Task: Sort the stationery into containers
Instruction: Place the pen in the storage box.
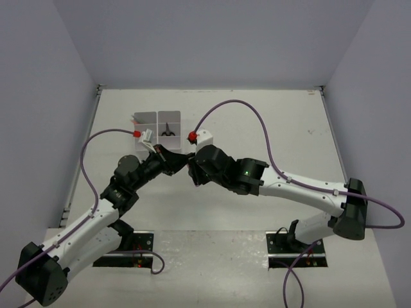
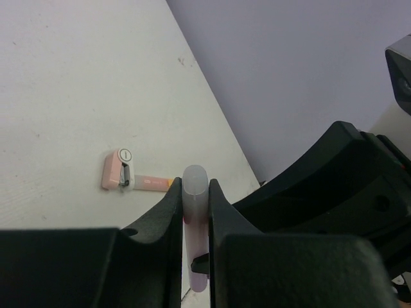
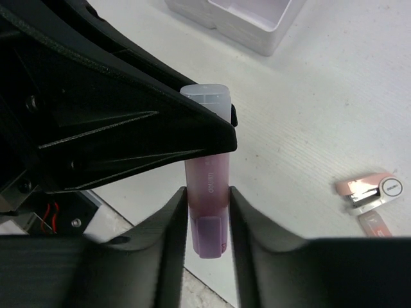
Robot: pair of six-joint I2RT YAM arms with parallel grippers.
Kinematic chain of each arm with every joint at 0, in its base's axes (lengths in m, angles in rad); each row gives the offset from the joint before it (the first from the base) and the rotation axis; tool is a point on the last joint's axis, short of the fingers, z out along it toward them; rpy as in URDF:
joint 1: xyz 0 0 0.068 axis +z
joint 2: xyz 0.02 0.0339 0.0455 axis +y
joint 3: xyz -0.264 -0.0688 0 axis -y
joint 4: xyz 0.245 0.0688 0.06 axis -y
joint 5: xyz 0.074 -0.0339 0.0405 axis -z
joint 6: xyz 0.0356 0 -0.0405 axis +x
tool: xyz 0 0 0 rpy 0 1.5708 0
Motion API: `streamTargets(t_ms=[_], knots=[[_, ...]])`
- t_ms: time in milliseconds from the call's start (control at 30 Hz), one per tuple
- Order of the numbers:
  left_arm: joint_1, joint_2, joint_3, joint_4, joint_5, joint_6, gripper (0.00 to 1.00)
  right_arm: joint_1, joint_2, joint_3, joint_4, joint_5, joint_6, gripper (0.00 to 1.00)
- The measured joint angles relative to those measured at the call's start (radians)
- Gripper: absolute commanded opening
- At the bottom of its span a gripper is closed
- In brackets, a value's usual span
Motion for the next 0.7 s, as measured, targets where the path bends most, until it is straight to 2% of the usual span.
streamTargets(t_ms=[33,133,267,433,533,700], knots=[[-0.001,0.002,0.016,-0.025,-0.01,0.018,0.0,0.0,0.001,0.0,0.004,0.01,0.0,0.99],[-0.008,0.016,0.085,-0.123,-0.102,0.084,0.0,-0.001,-0.002,-0.007,0.011,0.051,0.013,0.99],[-0.011,0.057,0.202,-0.254,-0.356,0.173,0.0,-0.015,-0.067,-0.101,0.027,0.088,0.034,0.99],[-0.008,0.114,0.259,-0.348,-0.792,0.189,0.0,-0.078,-0.322,-0.284,0.014,0.11,0.061,0.99],[0.021,0.173,0.261,-0.333,-1.028,0.187,0.0,-0.095,-0.475,-0.353,0.023,0.125,0.068,0.99],[0.145,0.35,0.287,-0.309,-1.219,0.157,0.0,-0.096,-0.636,-0.443,0.016,0.14,0.076,0.99]])
